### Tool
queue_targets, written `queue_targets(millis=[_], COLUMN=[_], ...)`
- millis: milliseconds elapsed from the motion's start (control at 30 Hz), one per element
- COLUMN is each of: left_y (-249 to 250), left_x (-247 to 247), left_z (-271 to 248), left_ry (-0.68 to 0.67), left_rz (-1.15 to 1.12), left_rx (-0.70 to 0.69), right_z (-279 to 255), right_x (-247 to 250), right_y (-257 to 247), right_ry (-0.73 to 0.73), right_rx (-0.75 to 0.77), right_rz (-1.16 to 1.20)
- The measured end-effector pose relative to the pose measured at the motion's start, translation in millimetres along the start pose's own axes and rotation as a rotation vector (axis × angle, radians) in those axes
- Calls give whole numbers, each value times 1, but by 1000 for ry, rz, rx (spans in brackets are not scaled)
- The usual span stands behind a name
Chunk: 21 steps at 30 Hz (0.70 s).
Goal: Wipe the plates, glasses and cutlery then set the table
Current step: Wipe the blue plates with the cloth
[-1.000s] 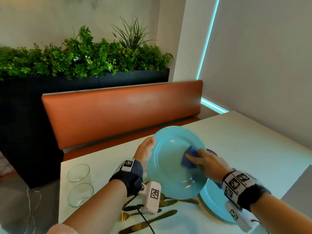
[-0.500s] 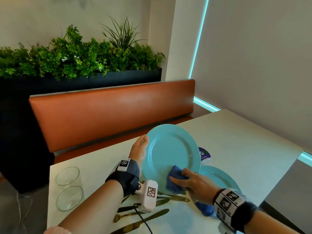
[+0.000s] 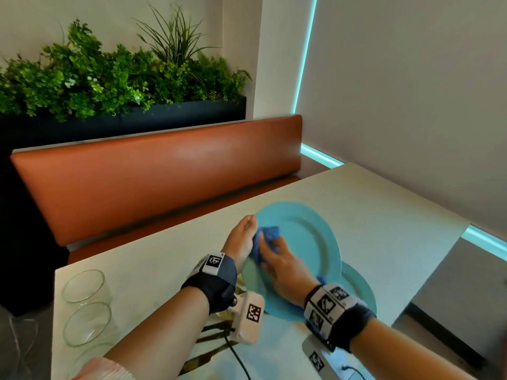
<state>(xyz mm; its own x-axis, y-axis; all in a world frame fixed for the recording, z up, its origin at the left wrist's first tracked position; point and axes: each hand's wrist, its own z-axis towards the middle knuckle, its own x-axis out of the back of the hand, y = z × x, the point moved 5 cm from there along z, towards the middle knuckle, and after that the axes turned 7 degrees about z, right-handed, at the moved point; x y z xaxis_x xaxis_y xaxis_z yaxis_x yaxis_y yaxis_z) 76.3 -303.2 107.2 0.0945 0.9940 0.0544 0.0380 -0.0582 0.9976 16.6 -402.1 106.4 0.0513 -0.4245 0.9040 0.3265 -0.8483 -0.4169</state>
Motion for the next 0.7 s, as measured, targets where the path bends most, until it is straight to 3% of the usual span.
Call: queue_targets(millis=[67,167,233,333,400,500,600,700], left_y=[-3,-4,-7,-15,-19,-23,-19,-20], left_x=[9,22,25,16,5,-19,-36,-35], left_z=[7,9,9,8,9,13,14,21], left_ry=[42,107,99,24,-18,-76,-70,-10], left_rz=[-33,-15,-9,21,69,216,275,246], left_rx=[21,9,19,71,82,49,18,54], right_z=[-18,-39,-44,-35,-19,-3,0,-19], right_x=[-17,-34,-23,9,27,37,29,-3], right_y=[-3,27,46,83,100,103,74,60], right_ry=[-46,-208,-202,-62,104,156,232,61], right_rx=[135,157,133,-114,-165,-259,-132,34], right_rz=[1,-30,-6,146,177,157,214,158])
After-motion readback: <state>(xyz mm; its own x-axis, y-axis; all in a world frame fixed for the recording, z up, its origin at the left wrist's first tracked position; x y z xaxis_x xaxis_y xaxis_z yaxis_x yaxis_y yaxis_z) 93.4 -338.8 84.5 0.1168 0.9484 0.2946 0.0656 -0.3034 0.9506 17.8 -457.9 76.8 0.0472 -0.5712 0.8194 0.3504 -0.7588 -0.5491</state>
